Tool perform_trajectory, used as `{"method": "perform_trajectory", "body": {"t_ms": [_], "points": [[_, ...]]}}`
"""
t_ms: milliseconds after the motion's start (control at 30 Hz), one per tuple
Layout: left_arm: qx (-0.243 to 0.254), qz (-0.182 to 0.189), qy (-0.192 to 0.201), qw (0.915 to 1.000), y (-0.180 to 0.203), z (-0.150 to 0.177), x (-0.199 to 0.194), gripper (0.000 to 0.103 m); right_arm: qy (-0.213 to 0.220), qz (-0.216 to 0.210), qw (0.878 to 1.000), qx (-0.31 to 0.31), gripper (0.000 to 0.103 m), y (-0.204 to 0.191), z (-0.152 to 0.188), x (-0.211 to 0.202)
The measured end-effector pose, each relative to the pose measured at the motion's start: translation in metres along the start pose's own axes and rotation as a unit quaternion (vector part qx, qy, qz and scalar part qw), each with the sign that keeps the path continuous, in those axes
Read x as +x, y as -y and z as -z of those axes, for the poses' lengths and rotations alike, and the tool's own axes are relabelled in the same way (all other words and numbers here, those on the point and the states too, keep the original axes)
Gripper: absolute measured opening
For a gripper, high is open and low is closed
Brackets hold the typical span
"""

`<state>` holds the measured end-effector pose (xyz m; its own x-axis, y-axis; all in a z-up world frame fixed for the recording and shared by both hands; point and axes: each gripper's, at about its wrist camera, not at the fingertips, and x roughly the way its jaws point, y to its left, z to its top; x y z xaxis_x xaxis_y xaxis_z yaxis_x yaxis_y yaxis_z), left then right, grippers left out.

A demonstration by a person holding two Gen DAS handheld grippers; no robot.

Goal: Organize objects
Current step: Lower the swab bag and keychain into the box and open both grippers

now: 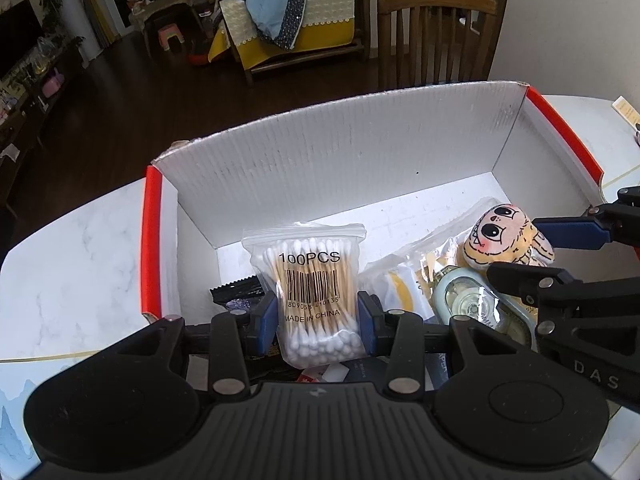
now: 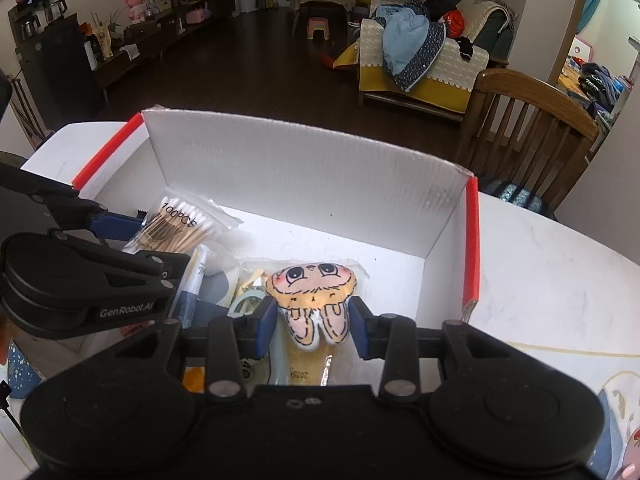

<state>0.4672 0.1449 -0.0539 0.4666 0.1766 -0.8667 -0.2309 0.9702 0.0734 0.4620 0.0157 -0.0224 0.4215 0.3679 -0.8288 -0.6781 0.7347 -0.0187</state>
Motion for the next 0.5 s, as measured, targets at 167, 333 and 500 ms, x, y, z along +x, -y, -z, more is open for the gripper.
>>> {"method": "perform_trajectory", "body": {"t_ms": [167, 333, 500], "points": [[-0.006, 0.005, -0.003, 1.0000, 0.0001, 0.0009, 0.0020, 0.040, -0.003, 0.001, 1.000, 0.004, 0.039, 0.0011, 0.0012, 0.0022], [-0.020, 0.009, -0.007, 0.9997, -0.0054, 0.0018, 0.0015, 0.042, -0.004, -0.001, 1.000, 0.006, 0.047, 0.0026, 0.0041, 0.0024], [-0.017, 0.013, 0.004, 0.9998, -0.0041, 0.0061, -0.0065, 0.049, 0.003, -0.004, 1.000, 0.015, 0.055, 0.0034, 0.0065, -0.0030]]}}
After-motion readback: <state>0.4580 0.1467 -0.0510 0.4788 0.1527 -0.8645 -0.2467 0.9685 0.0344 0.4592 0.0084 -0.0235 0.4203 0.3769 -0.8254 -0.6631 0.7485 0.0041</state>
